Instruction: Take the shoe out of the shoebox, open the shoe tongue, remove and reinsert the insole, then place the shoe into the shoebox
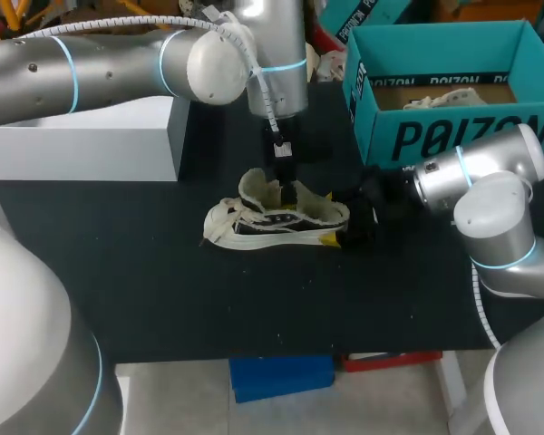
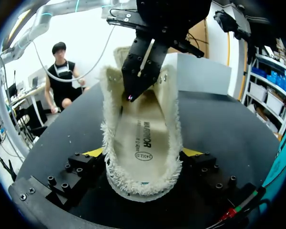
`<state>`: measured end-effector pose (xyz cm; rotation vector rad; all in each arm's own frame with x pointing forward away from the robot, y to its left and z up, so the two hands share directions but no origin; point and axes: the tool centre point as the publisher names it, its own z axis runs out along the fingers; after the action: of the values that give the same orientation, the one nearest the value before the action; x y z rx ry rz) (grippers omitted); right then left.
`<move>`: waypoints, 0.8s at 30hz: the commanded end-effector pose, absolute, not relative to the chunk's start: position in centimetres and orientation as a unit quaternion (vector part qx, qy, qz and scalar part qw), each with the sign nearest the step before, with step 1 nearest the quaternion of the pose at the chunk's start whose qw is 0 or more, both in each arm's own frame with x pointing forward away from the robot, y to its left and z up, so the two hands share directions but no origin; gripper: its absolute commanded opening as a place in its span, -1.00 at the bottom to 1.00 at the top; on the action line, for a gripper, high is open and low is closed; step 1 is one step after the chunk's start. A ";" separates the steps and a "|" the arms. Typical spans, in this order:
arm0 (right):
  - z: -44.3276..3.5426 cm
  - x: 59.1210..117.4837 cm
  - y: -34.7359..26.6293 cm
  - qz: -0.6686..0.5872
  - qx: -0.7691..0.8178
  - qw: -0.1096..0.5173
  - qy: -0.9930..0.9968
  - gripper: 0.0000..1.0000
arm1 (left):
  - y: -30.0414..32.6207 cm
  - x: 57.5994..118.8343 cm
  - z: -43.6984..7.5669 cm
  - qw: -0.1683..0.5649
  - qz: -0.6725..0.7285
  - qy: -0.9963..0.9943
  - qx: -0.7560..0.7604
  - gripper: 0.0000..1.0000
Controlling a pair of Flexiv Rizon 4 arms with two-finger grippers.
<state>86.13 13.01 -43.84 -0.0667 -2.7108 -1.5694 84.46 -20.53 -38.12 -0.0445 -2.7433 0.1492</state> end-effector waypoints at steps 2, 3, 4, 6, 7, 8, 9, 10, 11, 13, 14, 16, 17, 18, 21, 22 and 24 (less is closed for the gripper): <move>-44.2 86.2 13.1 -0.500 -0.022 0.004 -0.866 -1.00 | -21.0 84.2 -39.2 0.207 0.060 -0.976 -0.025 -1.00; -44.2 86.2 13.1 -0.500 -0.022 0.004 -0.866 -1.00 | -21.1 84.1 -39.4 0.211 0.063 -0.975 -0.032 -1.00; -44.2 86.2 13.1 -0.500 -0.022 0.004 -0.866 -1.00 | -21.1 83.9 -39.5 0.211 0.062 -0.975 -0.032 -1.00; -44.2 86.2 13.1 -0.500 -0.022 0.004 -0.866 -1.00 | -21.2 83.7 -39.8 0.217 0.064 -0.973 -0.038 -1.00; -44.2 86.2 13.1 -0.500 -0.022 0.004 -0.866 -1.00 | -21.2 83.5 -40.0 0.216 0.061 -0.974 -0.039 -1.00; -44.2 86.2 13.1 -0.500 -0.022 0.004 -0.866 -1.00 | -21.2 83.3 -40.2 0.218 0.060 -0.973 -0.039 -1.00; -44.2 86.2 13.1 -0.500 -0.022 0.004 -0.866 -1.00 | -21.3 83.2 -40.3 0.222 0.061 -0.972 -0.042 -1.00; -44.2 86.2 13.1 -0.500 -0.022 0.004 -0.866 -1.00 | -21.3 83.1 -40.5 0.222 0.060 -0.972 -0.042 -1.00; -44.2 86.2 13.1 -0.500 -0.022 0.004 -0.866 -1.00 | -21.3 83.0 -40.7 0.221 0.058 -0.973 -0.041 -1.00; -44.2 86.2 13.1 -0.500 -0.022 0.004 -0.866 -1.00 | -21.4 82.8 -40.9 0.221 0.057 -0.973 -0.041 -1.00; -44.2 86.2 13.1 -0.500 -0.022 0.004 -0.866 -1.00 | -21.4 82.7 -41.1 0.218 0.054 -0.974 -0.039 -1.00; -44.2 86.2 13.1 -0.500 -0.022 0.004 -0.866 -1.00 | -21.4 82.6 -41.4 0.223 0.060 -0.972 -0.038 -1.00; -44.2 86.2 13.1 -0.500 -0.022 0.004 -0.866 -1.00 | -21.4 82.6 -41.5 0.231 0.069 -0.970 -0.037 -1.00; -44.2 86.2 13.1 -0.500 -0.022 0.004 -0.866 -1.00 | -21.4 82.6 -41.6 0.228 0.067 -0.971 -0.035 -1.00; -44.2 86.2 13.1 -0.500 -0.022 0.004 -0.866 -1.00 | -21.4 82.3 -42.1 0.225 0.065 -0.972 -0.032 -1.00; -44.2 86.2 13.1 -0.500 -0.022 0.004 -0.866 -1.00 | -21.4 82.2 -42.2 0.221 0.060 -0.973 -0.029 -1.00; -44.2 86.2 13.1 -0.500 -0.022 0.004 -0.866 -1.00 | -21.4 82.1 -42.6 0.217 0.055 -0.974 -0.028 -1.00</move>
<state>86.10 13.01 -43.86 -0.0656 -2.7109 -1.5692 82.76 -21.18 -41.69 -0.0772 -2.6896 0.1619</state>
